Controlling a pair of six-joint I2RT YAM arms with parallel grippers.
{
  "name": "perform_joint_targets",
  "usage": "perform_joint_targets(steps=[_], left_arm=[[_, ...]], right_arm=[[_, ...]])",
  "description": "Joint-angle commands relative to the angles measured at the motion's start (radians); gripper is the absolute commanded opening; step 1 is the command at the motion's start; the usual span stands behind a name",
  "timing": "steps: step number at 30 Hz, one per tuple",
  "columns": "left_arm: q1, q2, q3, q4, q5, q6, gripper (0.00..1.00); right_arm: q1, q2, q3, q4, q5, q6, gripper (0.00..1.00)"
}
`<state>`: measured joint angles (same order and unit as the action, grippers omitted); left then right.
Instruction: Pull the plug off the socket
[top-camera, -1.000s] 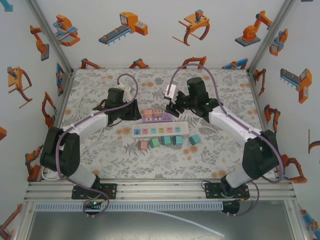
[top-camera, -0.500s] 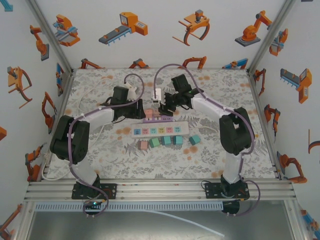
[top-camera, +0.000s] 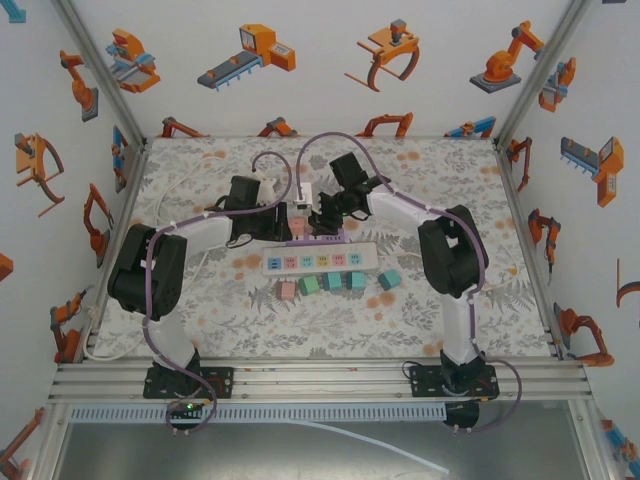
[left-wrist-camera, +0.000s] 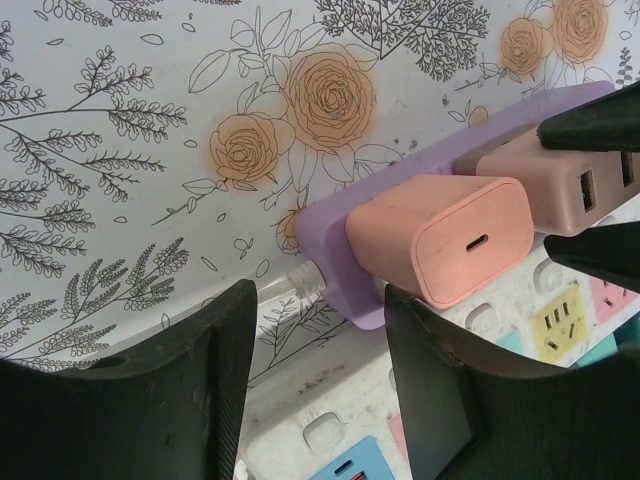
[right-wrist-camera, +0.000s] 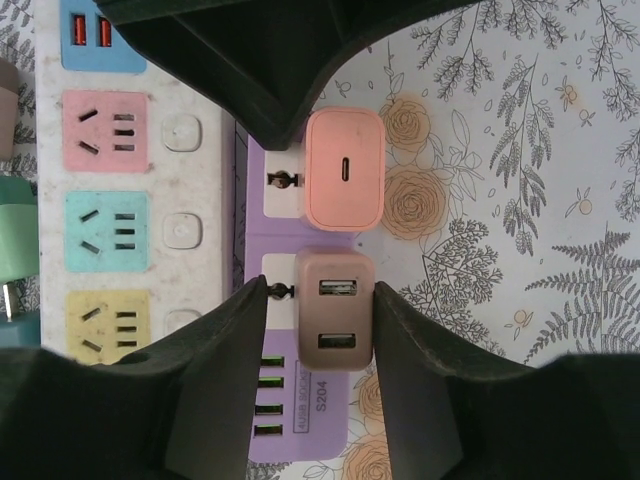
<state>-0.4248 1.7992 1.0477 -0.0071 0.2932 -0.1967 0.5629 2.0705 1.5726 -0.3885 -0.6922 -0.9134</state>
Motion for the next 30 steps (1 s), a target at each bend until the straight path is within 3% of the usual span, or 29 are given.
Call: perform_joint_targets(steps=[1, 16, 30], left_arm=[[0.002, 0.021, 0.008, 0.009, 0.013, 0.022, 0.52], [-0.005, 0.055, -0.042, 0.021, -0.063, 0.003, 0.49], [-0.013, 0.066, -0.073, -0.010, -0.140, -0.002, 0.49]], right_arm=[[0.004, 0.020, 0.040, -0.015, -0.037, 0.011, 0.42], [0.008, 0.034, 0.064, -0.029, -0.033, 0.013, 0.29], [0.005, -0.007, 0.069, 0.041, -0.098, 0.105, 0.24]])
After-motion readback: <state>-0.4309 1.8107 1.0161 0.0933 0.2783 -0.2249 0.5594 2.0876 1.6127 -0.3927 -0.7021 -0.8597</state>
